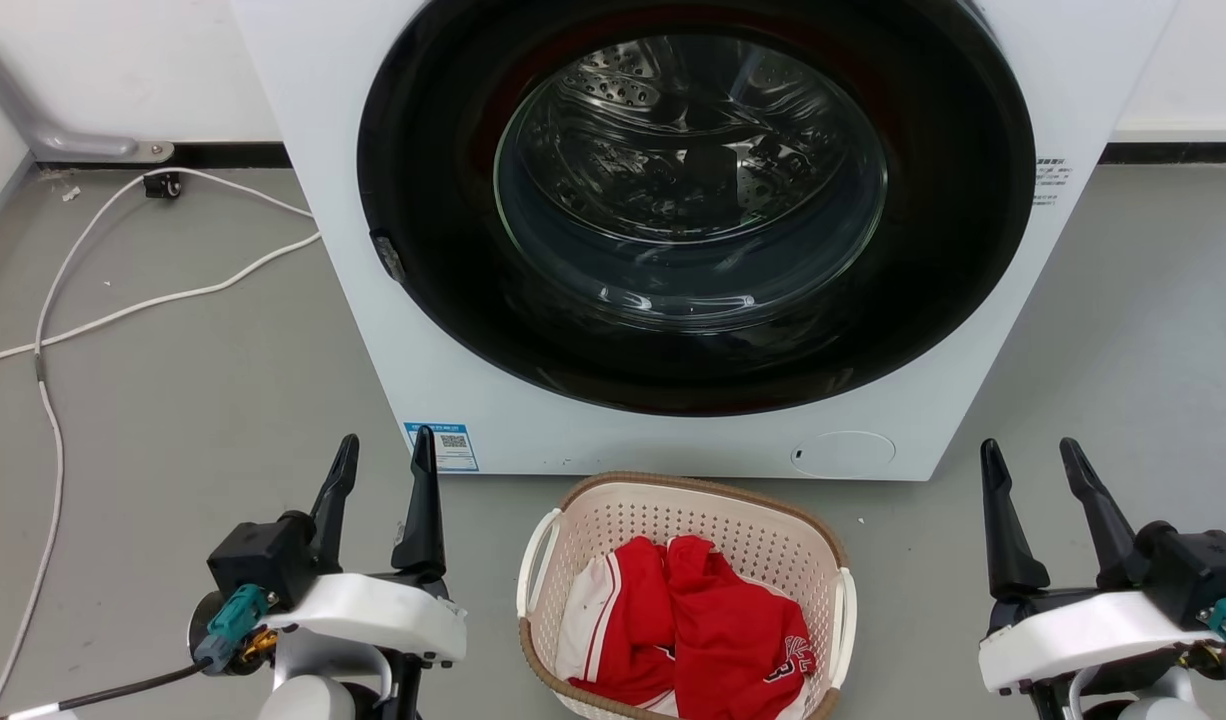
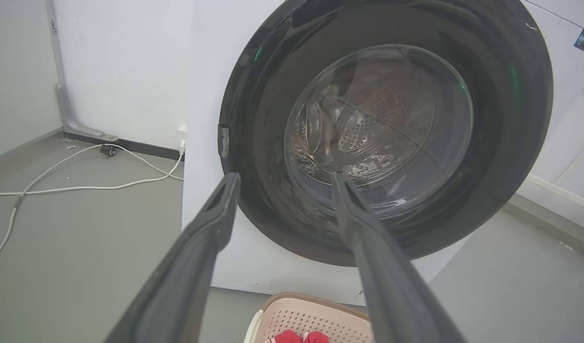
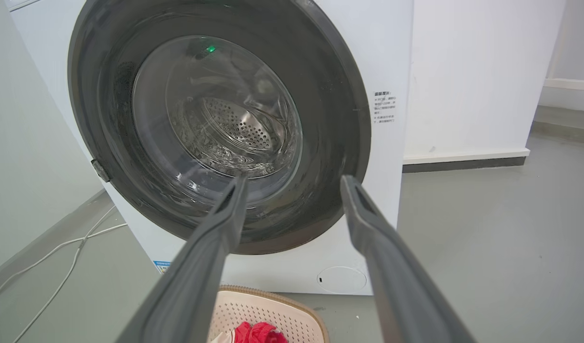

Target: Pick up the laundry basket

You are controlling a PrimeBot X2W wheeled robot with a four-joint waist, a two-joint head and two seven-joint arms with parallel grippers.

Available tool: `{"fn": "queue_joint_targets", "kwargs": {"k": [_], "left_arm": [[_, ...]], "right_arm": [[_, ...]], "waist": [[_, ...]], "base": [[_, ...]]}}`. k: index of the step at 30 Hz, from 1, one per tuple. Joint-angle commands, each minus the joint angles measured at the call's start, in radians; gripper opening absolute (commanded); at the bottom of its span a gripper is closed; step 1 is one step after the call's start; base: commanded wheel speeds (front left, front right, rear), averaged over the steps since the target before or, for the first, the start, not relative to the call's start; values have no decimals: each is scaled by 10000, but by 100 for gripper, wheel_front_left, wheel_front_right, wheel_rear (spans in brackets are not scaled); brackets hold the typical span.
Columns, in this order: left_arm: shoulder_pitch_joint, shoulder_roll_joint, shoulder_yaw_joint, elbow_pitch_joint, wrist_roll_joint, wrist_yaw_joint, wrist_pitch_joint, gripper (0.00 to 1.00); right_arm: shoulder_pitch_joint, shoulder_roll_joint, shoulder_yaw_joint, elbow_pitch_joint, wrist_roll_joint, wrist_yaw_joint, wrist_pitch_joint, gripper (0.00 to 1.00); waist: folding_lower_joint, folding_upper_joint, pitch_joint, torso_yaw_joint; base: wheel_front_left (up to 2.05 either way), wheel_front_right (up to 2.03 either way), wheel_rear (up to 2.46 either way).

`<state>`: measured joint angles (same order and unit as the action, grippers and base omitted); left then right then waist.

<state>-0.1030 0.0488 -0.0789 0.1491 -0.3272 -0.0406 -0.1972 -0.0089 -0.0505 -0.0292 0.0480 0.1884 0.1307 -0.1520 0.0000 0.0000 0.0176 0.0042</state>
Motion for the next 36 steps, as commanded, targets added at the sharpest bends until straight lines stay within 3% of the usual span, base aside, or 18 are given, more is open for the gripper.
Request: {"fn": "queue_joint_targets", "kwargs": {"k": [1,36], "left_arm": [[-162,26,-28,-22,240,71,-83,100],[-209,23,-188,425,2203,423,-706,100]], "right_arm": [[84,-4,-6,-142,-248,-1,-89,100],[338,6,-8,-347,-2015,-1,-565,100]], "waist": [[0,0,10,-2],[0,0,59,-51]], "base": [[0,0,0],[0,0,0]]}}
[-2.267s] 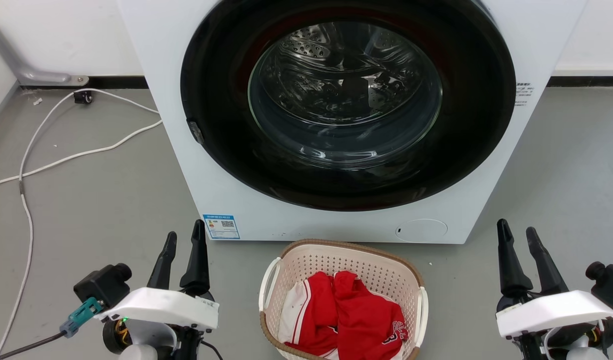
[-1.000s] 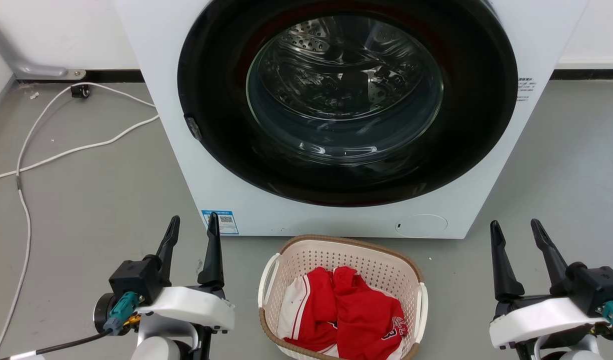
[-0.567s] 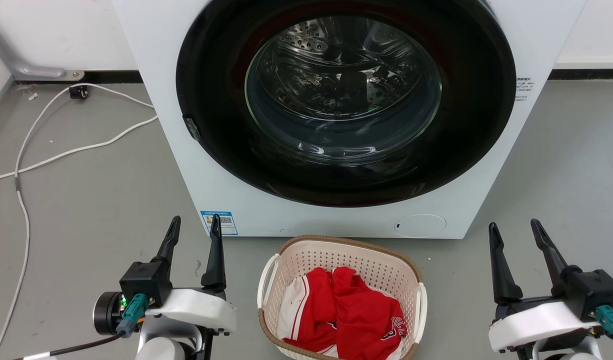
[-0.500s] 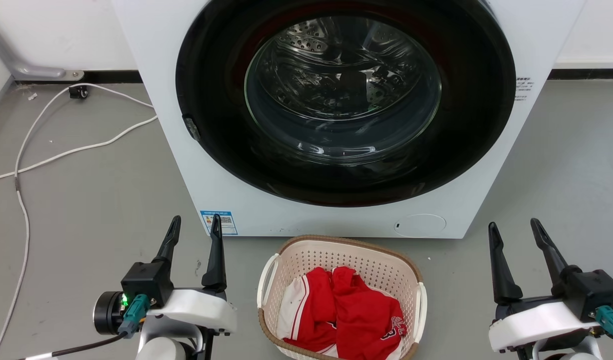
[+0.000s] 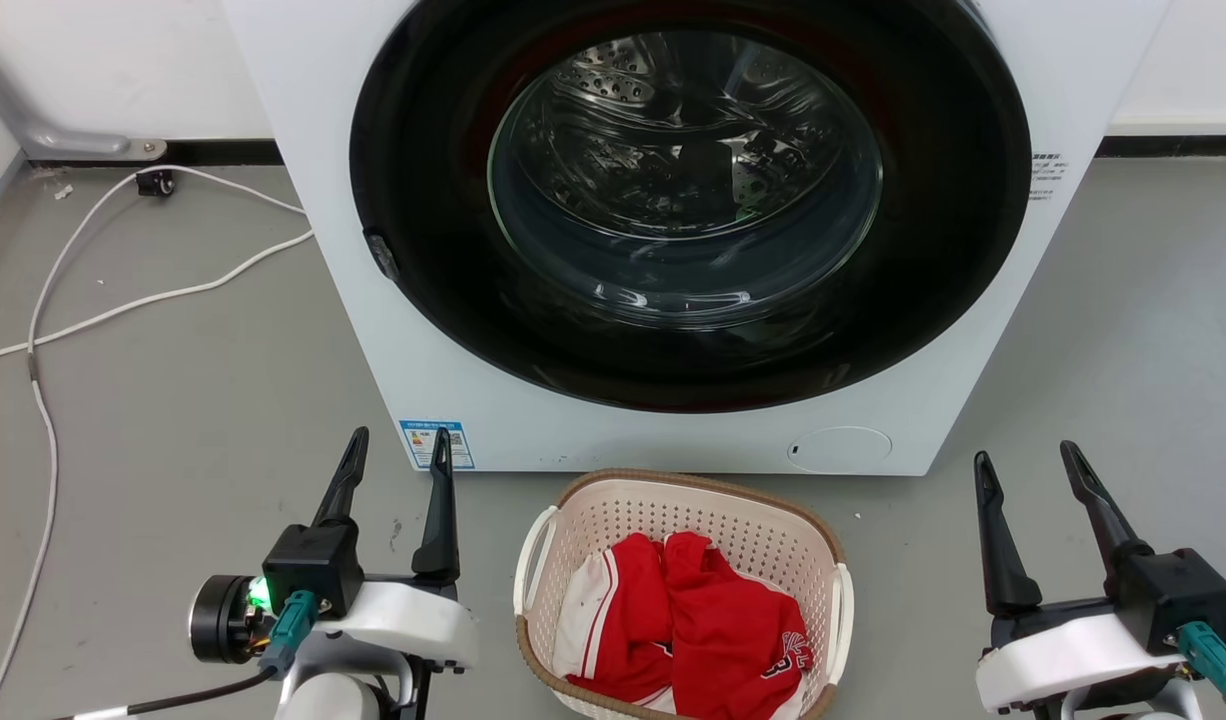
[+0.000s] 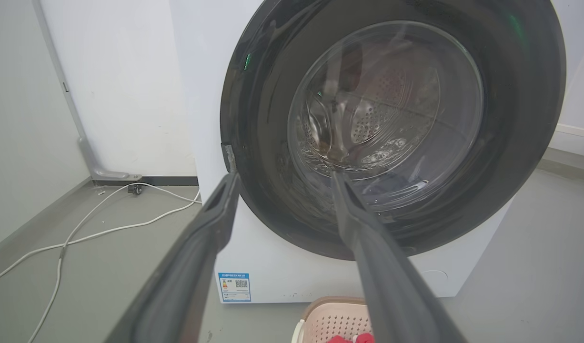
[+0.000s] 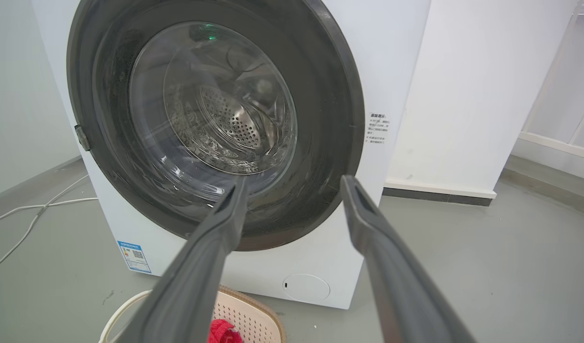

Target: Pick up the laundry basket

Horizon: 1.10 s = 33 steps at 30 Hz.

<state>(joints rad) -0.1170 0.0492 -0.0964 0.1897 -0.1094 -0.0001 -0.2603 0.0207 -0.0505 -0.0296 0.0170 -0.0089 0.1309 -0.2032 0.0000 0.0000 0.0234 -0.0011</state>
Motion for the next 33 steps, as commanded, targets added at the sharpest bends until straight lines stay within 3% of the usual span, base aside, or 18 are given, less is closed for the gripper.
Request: {"fn": "queue_joint_targets", "kwargs": {"k": [1,23,33], "left_arm": [[-74,19,-15,23,3,20,-75,100],[-53,18,-6,72,-60,97,-53,100],[-716,18,69,496,13,53,-53,100]], "right_arm": [[32,6,3,-21,7,-3,-55,100],[-106,7,-29,250,192,-3,-122,100],[-534,7,-155,689,335,-3,-51,100]], "waist": [[0,0,11,6],[0,0,51,-34],[0,0,653,-70]], "base": [[0,0,0],[0,0,0],[0,0,0]]}}
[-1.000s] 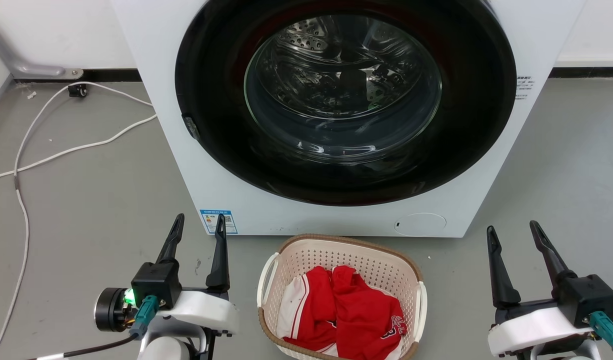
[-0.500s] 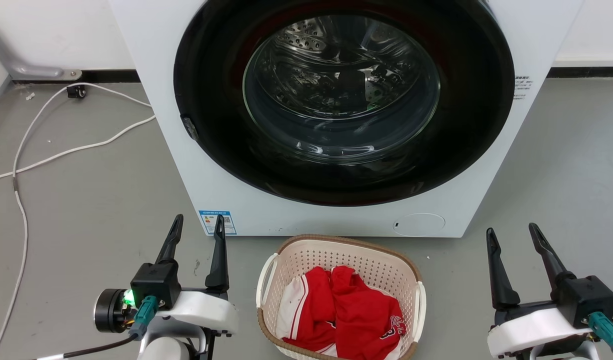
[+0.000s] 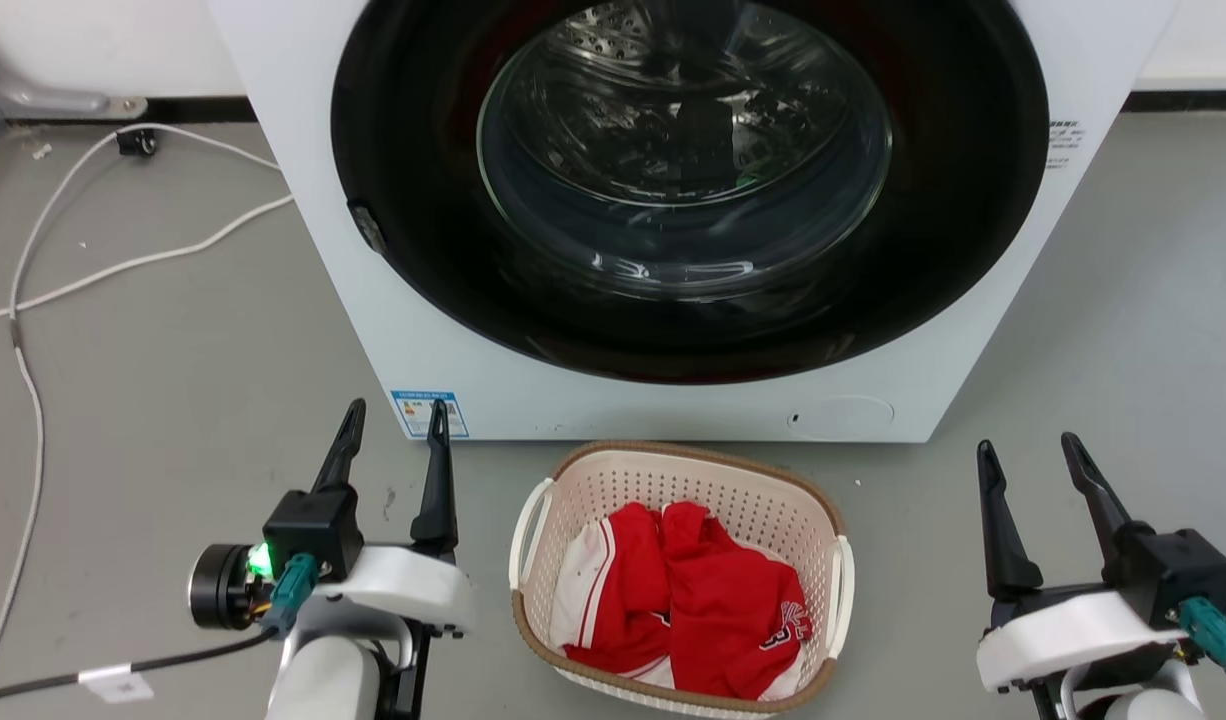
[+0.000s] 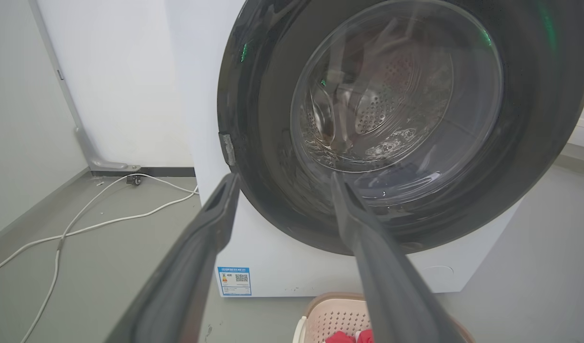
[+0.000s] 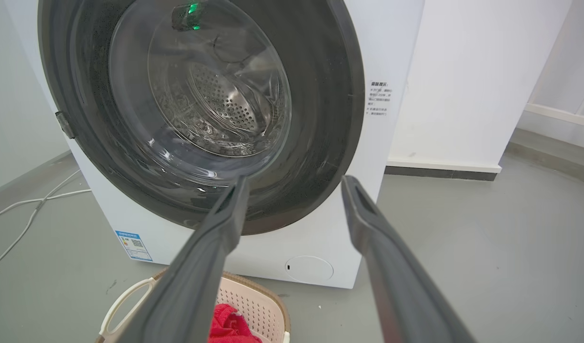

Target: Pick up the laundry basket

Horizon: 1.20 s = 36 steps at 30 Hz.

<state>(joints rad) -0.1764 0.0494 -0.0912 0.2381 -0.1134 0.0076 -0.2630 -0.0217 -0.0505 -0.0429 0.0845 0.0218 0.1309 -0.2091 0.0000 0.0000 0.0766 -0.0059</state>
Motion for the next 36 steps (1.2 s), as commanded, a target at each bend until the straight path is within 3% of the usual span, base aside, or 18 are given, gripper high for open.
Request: {"fn": "queue_joint_targets", "kwargs": {"k": [1,8,17,25,36], "left_arm": [[-254,16,25,148,60,-55,-27,100],[-1653,107,223,1688,-119,-366,-25,100],[-3931,408,269,4956,-533,-932,66,100],[-5603,667,12,7357,-851,-1264,437,100],[-7432,1023,-627,9139,-1212,-1376,1188,100]], "right_arm": [[-215,6,-36,116,115,-3,20,100],[-1346,7,4,1320,387,-3,217,100],[-3433,7,576,4150,1175,-3,233,100],[-5480,7,1704,7135,2415,-3,477,100],[-7702,4,3629,9335,4437,-3,1013,100]], "waist": [[0,0,242,-39],[0,0,1427,-247],[0,0,3109,-513],[0,0,4480,-778],[0,0,6189,-1185]], "base": [[0,0,0],[0,0,0],[0,0,0],[0,0,0],[0,0,0]]}}
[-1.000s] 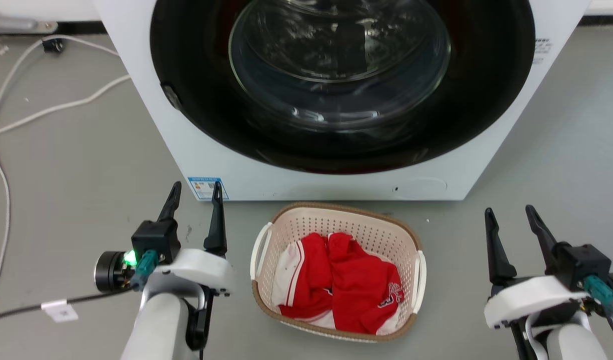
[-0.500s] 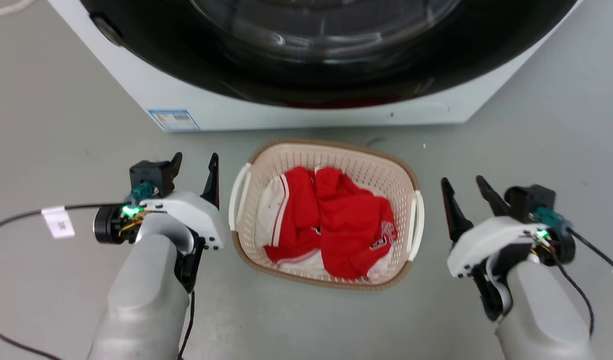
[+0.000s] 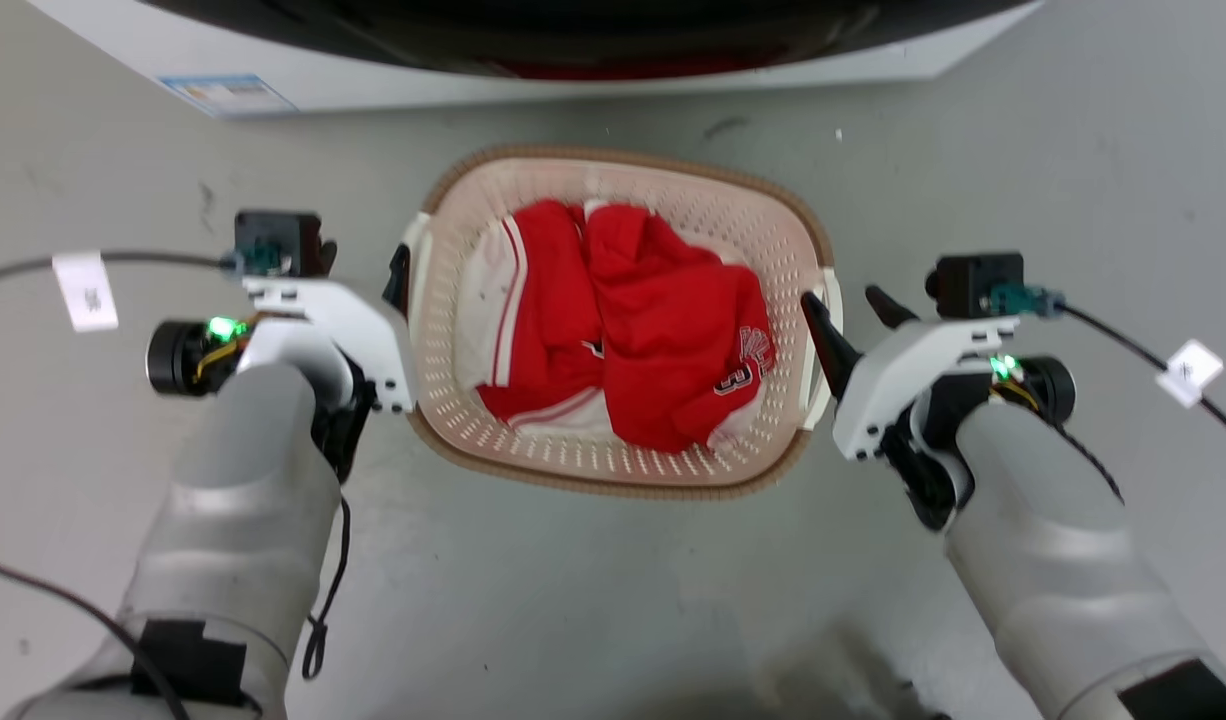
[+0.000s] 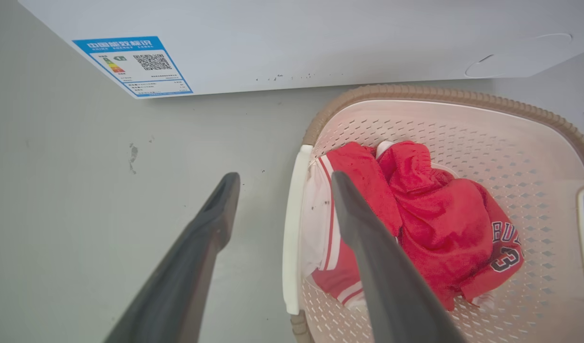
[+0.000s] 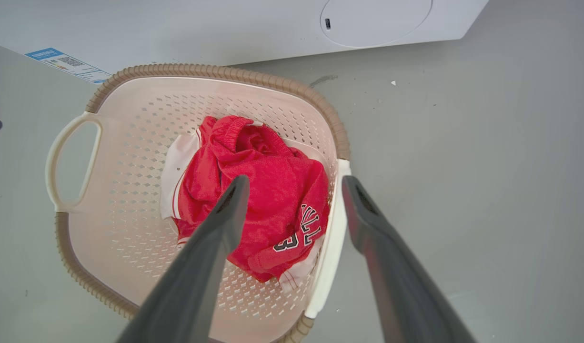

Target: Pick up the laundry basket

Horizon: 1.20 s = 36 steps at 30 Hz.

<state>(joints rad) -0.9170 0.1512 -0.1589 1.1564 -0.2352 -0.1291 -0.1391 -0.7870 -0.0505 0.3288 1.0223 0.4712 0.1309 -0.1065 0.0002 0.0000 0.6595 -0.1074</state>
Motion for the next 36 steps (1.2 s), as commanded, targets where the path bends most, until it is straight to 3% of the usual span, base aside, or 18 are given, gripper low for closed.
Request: {"fn": "queue_joint_targets", "kwargs": {"k": [1,13,24,25,26,27,28,36], "left_arm": [[-192,34,-84,43,-42,-11,48,100],[-1514,603,-997,696,-634,-17,679,100],[-1979,650,-1403,969,-1058,-18,838,100],[-1983,633,-1421,989,-1114,-18,839,100],[-1974,606,-1417,1018,-1191,-18,901,100],[-1957,553,-1445,1034,-1266,-18,955,71],[-1934,471,-1470,1018,-1394,-18,999,2],[-1715,351,-2037,757,-2110,-8,1442,0]], "right_arm": [[-252,6,88,68,118,-3,-6,100],[-1640,9,1920,908,1976,-3,231,100],[-2197,6,3241,1141,3405,-3,452,100],[-2237,6,3351,1184,3506,-3,488,78],[-2262,7,3474,1169,3638,-3,551,40],[-2287,6,3570,1157,3772,-3,611,0],[-2318,6,3675,1186,3874,-2,629,0],[-2507,113,4382,1365,4497,60,687,0]], "waist": [[-2,0,544,-212],[-2,0,1942,-577],[-2,0,2514,-673],[-2,0,2528,-667],[-2,0,2538,-658],[-2,0,2548,-653],[-2,0,2562,-651],[-2,0,2515,-582]], "base": [[0,0,0],[0,0,0],[0,0,0],[0,0,0],[0,0,0],[0,0,0],[0,0,0],[0,0,0]]}}
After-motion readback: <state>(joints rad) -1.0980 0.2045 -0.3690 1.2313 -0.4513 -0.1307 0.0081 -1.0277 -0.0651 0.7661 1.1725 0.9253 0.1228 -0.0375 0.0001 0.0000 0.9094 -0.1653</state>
